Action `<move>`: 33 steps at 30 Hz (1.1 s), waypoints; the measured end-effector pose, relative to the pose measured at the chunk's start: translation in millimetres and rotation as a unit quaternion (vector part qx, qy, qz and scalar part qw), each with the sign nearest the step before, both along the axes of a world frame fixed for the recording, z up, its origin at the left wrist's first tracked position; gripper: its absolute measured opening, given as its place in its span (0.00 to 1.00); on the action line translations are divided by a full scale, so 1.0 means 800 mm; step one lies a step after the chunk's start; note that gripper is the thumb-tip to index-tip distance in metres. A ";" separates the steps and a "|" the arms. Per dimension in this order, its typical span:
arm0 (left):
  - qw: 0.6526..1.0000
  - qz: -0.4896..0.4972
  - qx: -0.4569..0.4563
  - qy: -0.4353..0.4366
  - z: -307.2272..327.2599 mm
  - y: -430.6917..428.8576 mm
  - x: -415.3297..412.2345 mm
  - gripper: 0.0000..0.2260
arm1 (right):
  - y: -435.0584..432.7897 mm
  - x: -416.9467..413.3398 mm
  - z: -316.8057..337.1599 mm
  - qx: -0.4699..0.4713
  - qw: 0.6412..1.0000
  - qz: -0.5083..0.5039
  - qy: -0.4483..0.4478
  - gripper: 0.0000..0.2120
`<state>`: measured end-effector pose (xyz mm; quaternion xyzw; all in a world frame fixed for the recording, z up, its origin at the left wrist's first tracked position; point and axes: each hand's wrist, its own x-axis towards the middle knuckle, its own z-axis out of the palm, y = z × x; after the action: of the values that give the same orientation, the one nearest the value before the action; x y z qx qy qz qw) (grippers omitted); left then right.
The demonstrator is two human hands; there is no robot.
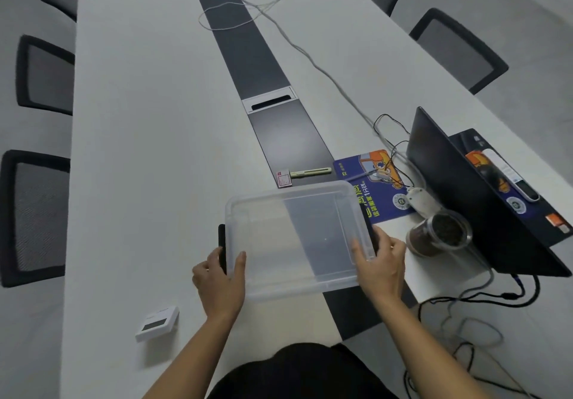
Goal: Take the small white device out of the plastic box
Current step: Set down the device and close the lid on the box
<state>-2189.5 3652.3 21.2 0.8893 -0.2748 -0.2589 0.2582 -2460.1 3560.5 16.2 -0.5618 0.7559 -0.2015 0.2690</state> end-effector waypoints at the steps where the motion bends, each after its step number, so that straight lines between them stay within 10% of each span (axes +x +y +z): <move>1: 1.000 0.020 -0.004 0.012 -0.002 0.001 0.001 0.32 | 0.001 0.000 -0.002 0.026 0.999 -0.030 -0.017 0.36; 7: 0.977 0.111 -0.016 0.180 -0.006 -0.004 0.002 0.45 | -0.009 0.005 0.002 0.106 0.984 -0.080 -0.119 0.48; 14: 0.998 0.042 -0.022 0.047 0.005 -0.006 -0.009 0.42 | -0.003 0.018 0.009 0.062 0.997 -0.025 -0.034 0.50; 33: 0.996 0.020 -0.083 0.012 0.009 -0.003 -0.016 0.33 | -0.006 0.014 0.012 0.016 0.999 0.036 -0.025 0.41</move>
<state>-2202.6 3649.5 28.6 0.8668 -0.2744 -0.2411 0.3394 -2449.3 3555.5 25.5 -0.5787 0.7316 -0.1937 0.3039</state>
